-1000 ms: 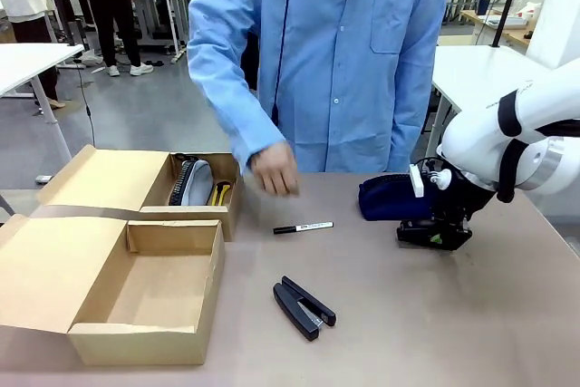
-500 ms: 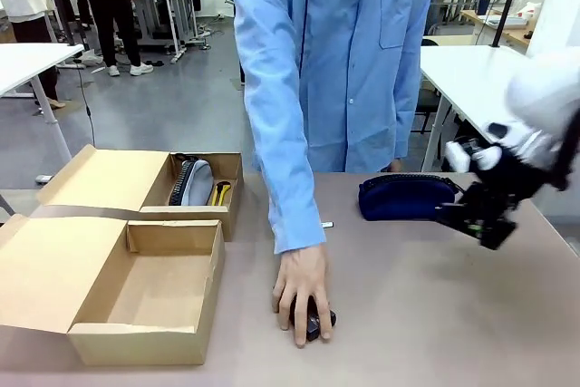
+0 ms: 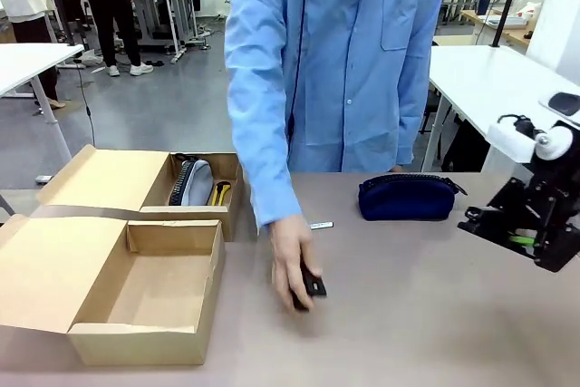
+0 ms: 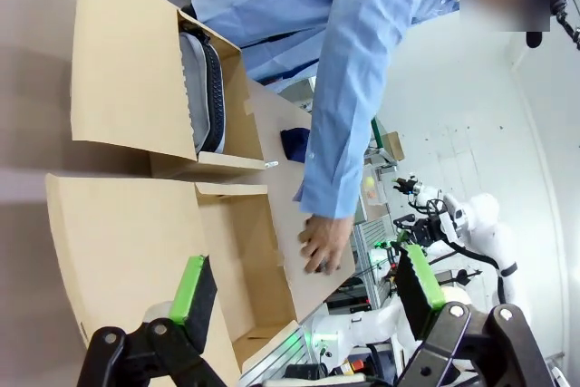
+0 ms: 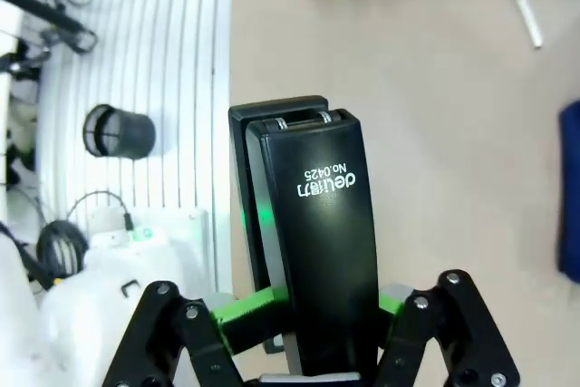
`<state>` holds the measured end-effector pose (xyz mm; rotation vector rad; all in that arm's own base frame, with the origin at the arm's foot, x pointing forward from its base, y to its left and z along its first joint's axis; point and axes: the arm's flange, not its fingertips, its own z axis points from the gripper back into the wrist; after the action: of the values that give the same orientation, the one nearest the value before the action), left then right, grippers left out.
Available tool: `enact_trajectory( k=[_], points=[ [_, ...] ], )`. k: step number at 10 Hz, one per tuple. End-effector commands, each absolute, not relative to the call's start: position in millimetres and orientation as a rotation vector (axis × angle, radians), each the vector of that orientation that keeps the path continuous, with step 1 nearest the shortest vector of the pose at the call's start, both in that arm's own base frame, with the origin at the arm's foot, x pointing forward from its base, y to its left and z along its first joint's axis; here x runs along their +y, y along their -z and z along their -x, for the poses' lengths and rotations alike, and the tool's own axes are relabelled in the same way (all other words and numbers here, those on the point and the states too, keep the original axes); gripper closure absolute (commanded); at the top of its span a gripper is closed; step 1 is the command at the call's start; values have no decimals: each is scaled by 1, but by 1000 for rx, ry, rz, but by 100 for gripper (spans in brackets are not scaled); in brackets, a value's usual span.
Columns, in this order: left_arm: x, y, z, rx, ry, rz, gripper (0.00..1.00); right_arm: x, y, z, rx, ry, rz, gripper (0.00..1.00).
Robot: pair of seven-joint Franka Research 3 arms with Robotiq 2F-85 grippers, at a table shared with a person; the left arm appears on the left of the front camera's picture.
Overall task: Place items inside the box.
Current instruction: Pick up a Pencil pouch or Stapler and place it inside the Mailer Box closest to the robot.
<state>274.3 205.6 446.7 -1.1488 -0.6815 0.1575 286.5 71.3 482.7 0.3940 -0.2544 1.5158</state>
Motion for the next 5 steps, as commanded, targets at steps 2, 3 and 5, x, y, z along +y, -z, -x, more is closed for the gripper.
enact_trajectory(
  k=[2, 3, 5],
  points=[
    [203, -447, -274, -711, -141, 1165, 0, 117, -467, -276, -200, -1472, -285, 100],
    [203, -447, -274, -711, -141, 1165, 0, 96, -490, -278, -240, -1513, -355, 100],
    [203, -447, -274, -711, -141, 1165, 0, 96, -490, -278, -240, -1513, -355, 100]
  ],
)
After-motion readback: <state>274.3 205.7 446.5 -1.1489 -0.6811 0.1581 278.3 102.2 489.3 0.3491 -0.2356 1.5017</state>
